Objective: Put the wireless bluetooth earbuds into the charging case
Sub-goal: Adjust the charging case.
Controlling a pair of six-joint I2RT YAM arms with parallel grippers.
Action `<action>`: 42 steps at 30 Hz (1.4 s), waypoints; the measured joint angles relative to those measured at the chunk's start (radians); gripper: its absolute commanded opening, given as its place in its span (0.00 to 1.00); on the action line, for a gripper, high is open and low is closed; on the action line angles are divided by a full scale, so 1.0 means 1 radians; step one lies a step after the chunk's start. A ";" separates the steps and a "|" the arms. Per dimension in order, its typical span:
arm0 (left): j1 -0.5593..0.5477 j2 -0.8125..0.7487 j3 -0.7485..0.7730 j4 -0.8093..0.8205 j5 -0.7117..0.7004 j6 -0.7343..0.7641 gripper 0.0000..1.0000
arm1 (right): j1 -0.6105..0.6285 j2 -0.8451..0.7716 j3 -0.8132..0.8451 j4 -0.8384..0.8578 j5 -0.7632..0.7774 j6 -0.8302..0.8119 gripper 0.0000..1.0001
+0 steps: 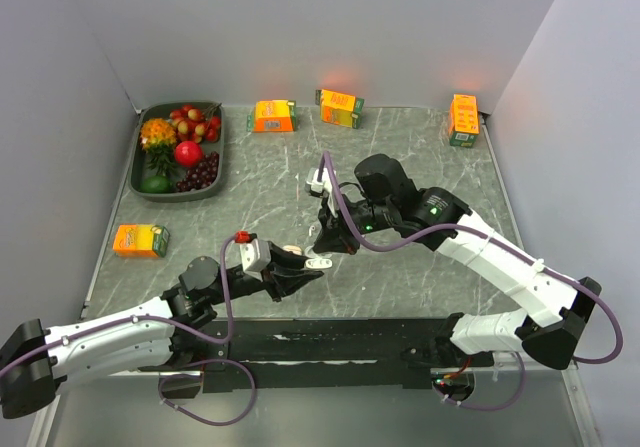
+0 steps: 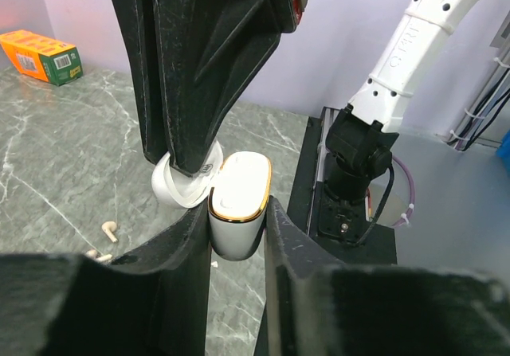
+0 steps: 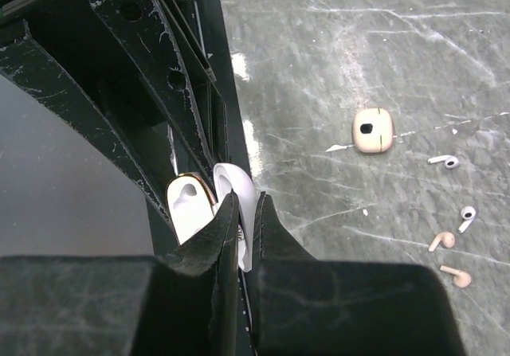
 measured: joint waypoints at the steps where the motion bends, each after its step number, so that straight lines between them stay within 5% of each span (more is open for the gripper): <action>1: 0.000 0.000 0.001 -0.002 0.000 0.000 0.39 | -0.001 0.000 0.000 0.000 -0.001 -0.001 0.00; 6: -0.002 0.008 0.008 -0.010 -0.008 0.002 0.53 | -0.003 0.000 0.001 0.009 -0.019 0.006 0.00; 11: -0.004 0.021 0.018 -0.016 -0.015 -0.001 0.52 | -0.001 0.000 0.001 0.014 -0.037 0.011 0.00; 14: -0.005 0.021 0.018 -0.017 -0.012 -0.001 0.34 | -0.001 0.000 0.002 0.019 -0.038 0.009 0.00; 17: -0.009 0.024 0.018 -0.017 -0.001 -0.004 0.05 | -0.002 0.000 0.002 0.027 -0.043 0.005 0.00; 24: -0.010 0.027 0.021 -0.016 0.008 -0.020 0.01 | 0.001 0.000 0.002 0.027 -0.049 -0.016 0.00; 26: -0.010 0.028 0.021 -0.015 0.008 -0.021 0.01 | 0.001 -0.001 0.002 0.027 -0.050 -0.015 0.27; 29: -0.010 0.029 0.021 -0.008 -0.001 -0.022 0.01 | 0.001 -0.001 0.002 0.033 -0.052 0.002 0.43; 38: -0.005 0.031 -0.026 0.058 -0.087 -0.045 0.01 | 0.005 -0.002 0.013 0.041 -0.068 0.063 0.58; 42: -0.005 0.031 -0.039 0.090 -0.113 -0.064 0.01 | 0.005 -0.004 0.040 0.043 -0.063 0.076 0.56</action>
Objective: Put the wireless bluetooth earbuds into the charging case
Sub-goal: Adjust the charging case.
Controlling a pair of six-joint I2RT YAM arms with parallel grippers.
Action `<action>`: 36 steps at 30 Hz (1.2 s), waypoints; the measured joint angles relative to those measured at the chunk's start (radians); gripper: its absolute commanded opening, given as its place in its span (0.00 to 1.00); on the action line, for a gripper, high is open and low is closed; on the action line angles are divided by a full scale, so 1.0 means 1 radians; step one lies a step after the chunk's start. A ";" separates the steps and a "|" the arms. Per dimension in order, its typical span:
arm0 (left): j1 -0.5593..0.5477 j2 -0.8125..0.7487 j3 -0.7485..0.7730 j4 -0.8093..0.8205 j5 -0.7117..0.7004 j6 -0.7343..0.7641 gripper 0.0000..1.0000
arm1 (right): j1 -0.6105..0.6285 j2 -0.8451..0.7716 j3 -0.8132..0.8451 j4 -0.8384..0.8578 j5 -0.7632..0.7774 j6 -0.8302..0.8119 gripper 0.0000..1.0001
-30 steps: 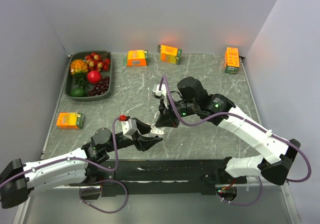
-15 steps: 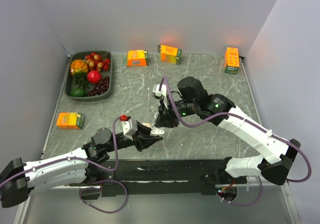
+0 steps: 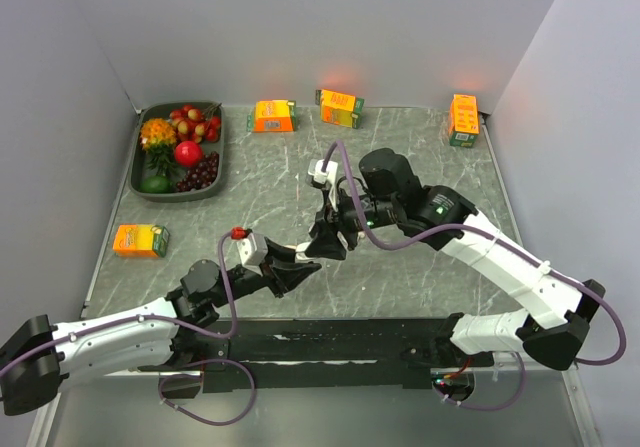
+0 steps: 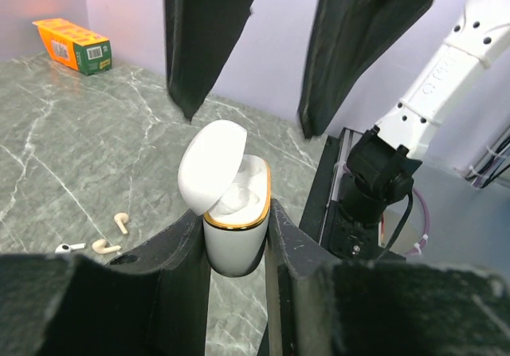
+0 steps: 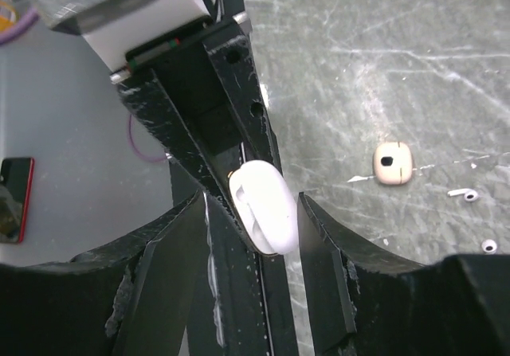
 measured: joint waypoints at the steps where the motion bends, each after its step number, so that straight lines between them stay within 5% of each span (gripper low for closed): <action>1: 0.000 0.000 -0.005 0.009 -0.010 -0.010 0.01 | 0.000 -0.003 0.005 0.000 0.005 0.004 0.55; 36: -0.006 0.027 -0.016 0.058 0.025 -0.033 0.01 | 0.017 0.040 0.009 -0.039 0.183 -0.016 0.55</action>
